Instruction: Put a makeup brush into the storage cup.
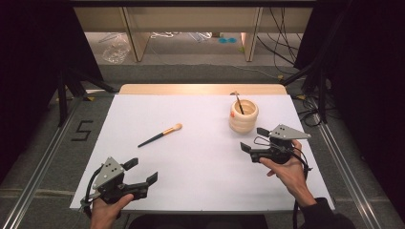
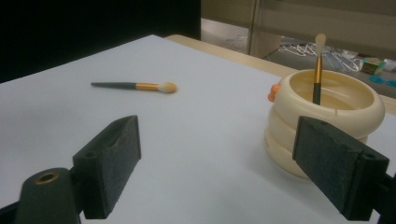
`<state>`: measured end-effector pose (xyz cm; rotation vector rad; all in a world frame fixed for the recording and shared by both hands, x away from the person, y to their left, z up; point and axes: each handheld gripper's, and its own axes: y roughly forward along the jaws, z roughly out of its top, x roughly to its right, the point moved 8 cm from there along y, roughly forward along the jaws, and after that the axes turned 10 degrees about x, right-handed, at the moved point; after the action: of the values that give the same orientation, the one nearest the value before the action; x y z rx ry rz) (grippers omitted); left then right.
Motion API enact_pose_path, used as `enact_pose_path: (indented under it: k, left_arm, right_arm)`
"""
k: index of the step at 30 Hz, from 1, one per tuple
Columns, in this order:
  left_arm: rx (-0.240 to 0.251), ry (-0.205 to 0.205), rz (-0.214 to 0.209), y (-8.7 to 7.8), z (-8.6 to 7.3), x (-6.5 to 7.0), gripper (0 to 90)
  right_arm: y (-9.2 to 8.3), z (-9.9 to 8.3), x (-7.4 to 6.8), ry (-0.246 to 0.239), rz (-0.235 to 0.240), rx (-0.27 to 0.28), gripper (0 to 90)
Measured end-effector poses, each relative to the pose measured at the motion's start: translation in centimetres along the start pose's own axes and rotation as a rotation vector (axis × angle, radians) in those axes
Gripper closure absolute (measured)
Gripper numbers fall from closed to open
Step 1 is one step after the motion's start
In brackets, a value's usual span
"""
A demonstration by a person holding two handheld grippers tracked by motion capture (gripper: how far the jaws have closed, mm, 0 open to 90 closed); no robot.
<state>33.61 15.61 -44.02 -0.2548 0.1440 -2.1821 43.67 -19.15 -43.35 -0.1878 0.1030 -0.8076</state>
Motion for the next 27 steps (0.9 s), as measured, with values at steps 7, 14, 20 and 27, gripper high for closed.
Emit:
enact_pose_path:
  k: [7, 14, 20, 27]
  left_arm:
    - [-0.004, 0.008, -0.001, 0.0, 0.0, 0.0, 15.7]
    - [-0.002, 0.008, 0.000, 0.0, 0.0, 0.0, 15.7]
    - [-0.005, 0.008, 0.000, 0.0, 0.0, 0.0, 15.7]
    - [-0.003, 0.003, 0.001, 0.0, 0.0, 0.0, 15.7]
  right_arm:
    - [-0.4, -0.5, -0.5, 0.004, 0.002, 0.001, 16.3]
    - [-0.8, -0.8, -1.3, 0.027, 0.025, 0.001, 16.3]
    - [-1.3, -1.1, -1.8, 0.026, 0.033, -0.010, 16.3]
    - [-1.9, -1.6, -2.5, 0.020, 0.038, -0.025, 16.2]
